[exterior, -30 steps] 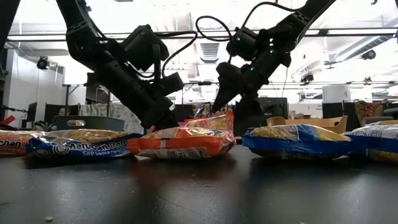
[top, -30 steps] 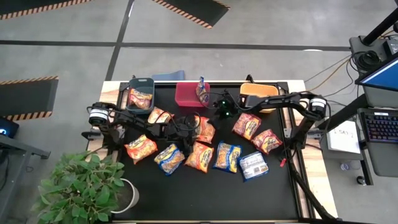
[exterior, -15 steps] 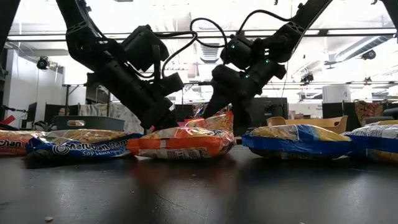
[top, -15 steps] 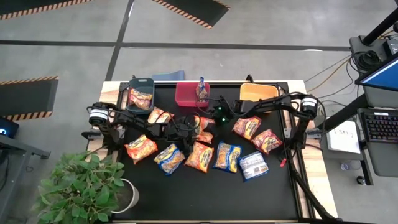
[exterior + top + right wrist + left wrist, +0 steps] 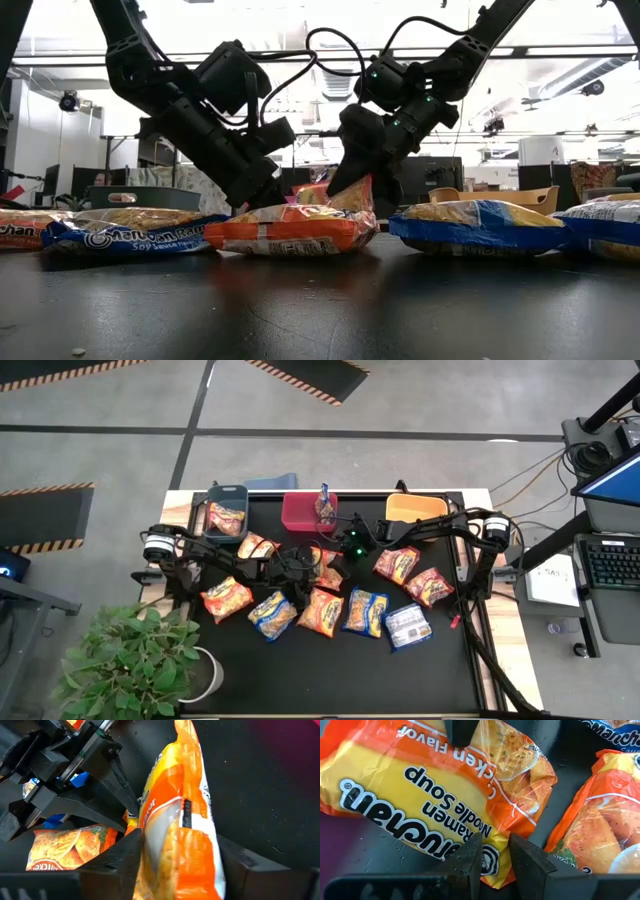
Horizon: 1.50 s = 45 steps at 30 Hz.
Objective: Sort Maruchan noodles
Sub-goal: Put the orange noodle pack into the yellow bin
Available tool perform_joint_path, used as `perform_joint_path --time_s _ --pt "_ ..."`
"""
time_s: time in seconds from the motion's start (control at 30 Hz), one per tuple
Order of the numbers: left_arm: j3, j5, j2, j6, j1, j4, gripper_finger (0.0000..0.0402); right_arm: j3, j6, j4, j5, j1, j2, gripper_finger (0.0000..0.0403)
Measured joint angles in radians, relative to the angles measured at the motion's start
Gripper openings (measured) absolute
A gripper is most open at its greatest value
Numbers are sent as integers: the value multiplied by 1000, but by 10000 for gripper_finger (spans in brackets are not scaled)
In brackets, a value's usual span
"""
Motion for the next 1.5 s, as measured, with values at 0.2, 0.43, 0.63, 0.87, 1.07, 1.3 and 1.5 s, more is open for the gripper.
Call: perform_joint_path --time_s 0.2,0.43,0.63,0.87,1.07,1.3,1.5 --pt "-1 2 -28 10 0 -19 82 0 4 -3 -6 0 -3 130" --pt "-2 1 -136 75 0 -94 82 0 2 -14 -4 0 -38 98" --pt "-1 0 -281 162 0 -167 82 0 0 -48 12 0 -112 100" --pt "0 0 -486 278 0 -182 82 0 10 -146 146 2 -249 100" --pt "1 -20 -608 362 0 -168 82 0 88 -308 339 5 -412 100" --pt "3 -145 -658 418 0 -161 82 0 267 -607 664 -9 -605 100" --pt "3 -155 -634 400 0 -140 82 0 505 -1048 978 -104 -693 100"
